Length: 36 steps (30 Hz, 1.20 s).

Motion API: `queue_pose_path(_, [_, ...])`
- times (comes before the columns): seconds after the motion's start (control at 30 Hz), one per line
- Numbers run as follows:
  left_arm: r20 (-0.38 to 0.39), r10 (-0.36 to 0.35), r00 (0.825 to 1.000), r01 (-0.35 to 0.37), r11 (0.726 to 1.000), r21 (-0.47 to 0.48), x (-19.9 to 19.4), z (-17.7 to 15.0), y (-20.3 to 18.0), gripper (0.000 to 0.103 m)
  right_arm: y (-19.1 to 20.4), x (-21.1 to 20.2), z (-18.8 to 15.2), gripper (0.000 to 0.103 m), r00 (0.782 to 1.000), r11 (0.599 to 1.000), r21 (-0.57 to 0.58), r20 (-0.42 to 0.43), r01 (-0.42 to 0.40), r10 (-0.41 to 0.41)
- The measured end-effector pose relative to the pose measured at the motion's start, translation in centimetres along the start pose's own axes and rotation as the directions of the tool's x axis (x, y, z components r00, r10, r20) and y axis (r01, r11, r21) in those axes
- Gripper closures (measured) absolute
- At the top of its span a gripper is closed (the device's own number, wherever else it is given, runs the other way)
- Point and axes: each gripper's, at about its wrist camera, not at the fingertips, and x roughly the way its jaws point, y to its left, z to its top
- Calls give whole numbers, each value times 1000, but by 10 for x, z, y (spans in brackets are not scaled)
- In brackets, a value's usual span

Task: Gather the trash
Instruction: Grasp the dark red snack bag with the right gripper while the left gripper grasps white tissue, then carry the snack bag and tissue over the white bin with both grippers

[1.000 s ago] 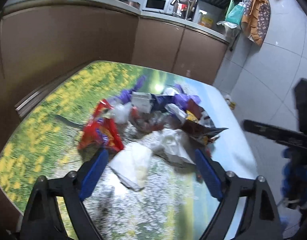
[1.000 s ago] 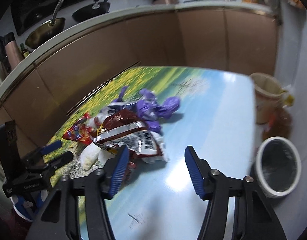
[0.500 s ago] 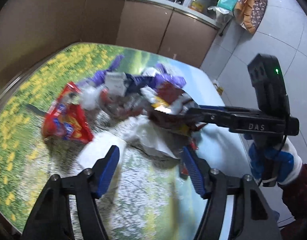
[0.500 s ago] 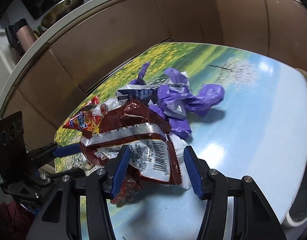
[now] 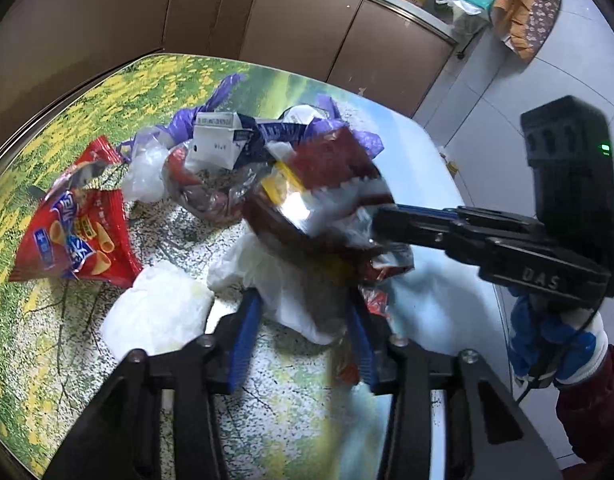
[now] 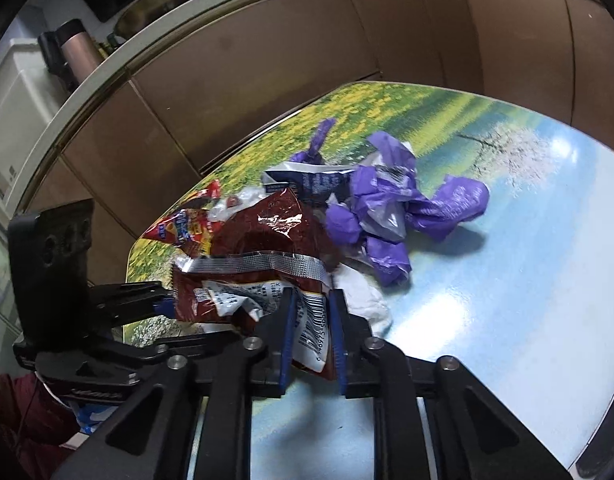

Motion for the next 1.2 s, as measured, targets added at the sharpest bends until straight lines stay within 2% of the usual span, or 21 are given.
queue_pose_path(0.1, [-12,-3,1000,3,1000,-28,2,-1,2,86,4,-9,-1,95,999,1000,-10,33,-18,19])
queue_pose_path(0.3, [1,0,1000,0,998,-62,-3,0,3,100,6,-38,-4,96,993,999,6,115,-36,35])
queue_pose_path(0.57, [81,49,995,-45,998,-55,-41,3,-9,101,5,-96,-13,96,970,999,39,241,-22,12])
queue_pose_path(0.8, [181,136,974,-133,991,-29,-85,11,-24,102,-6,-152,-34,96,942,995,100,332,13,-45])
queue_pose_path(1.07, [226,133,965,-146,988,44,-94,29,-62,102,-53,-210,-77,96,894,962,258,405,89,-192])
queue_pose_path(1.2, [215,130,968,-132,991,-3,-91,34,-53,102,-80,-234,-99,96,869,932,334,412,138,-276])
